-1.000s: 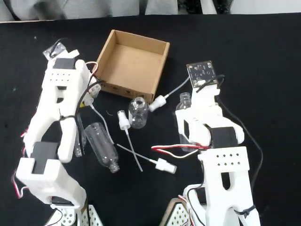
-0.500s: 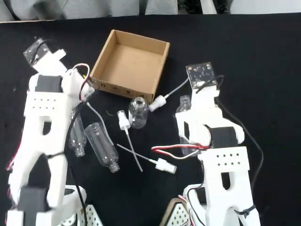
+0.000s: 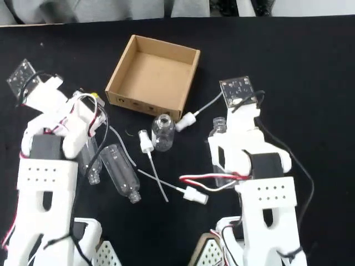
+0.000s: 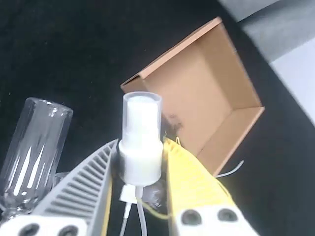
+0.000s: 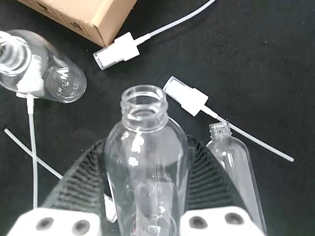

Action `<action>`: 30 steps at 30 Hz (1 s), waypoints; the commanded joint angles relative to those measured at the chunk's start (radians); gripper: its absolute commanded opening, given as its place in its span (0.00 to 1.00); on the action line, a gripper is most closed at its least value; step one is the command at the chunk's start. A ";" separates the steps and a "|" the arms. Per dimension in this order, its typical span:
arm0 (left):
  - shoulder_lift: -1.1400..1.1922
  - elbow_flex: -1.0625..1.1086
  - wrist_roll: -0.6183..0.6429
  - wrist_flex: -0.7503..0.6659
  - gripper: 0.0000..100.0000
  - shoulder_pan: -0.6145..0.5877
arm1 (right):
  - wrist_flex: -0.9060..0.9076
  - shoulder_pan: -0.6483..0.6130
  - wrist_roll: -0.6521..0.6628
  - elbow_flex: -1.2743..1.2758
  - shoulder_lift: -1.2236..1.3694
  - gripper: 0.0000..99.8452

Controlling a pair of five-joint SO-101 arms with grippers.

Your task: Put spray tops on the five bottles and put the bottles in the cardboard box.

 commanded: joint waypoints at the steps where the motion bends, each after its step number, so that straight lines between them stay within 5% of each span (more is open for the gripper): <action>1: -0.112 0.001 0.018 -0.025 0.03 -0.012 | 0.011 -0.055 0.025 -0.044 -0.117 0.02; 10: -0.305 0.064 0.066 -0.028 0.03 -0.012 | -0.055 -0.137 0.048 0.068 -0.275 0.02; 30: -0.617 0.361 0.132 -0.315 0.03 -0.012 | -0.255 -0.292 0.049 0.305 -0.426 0.02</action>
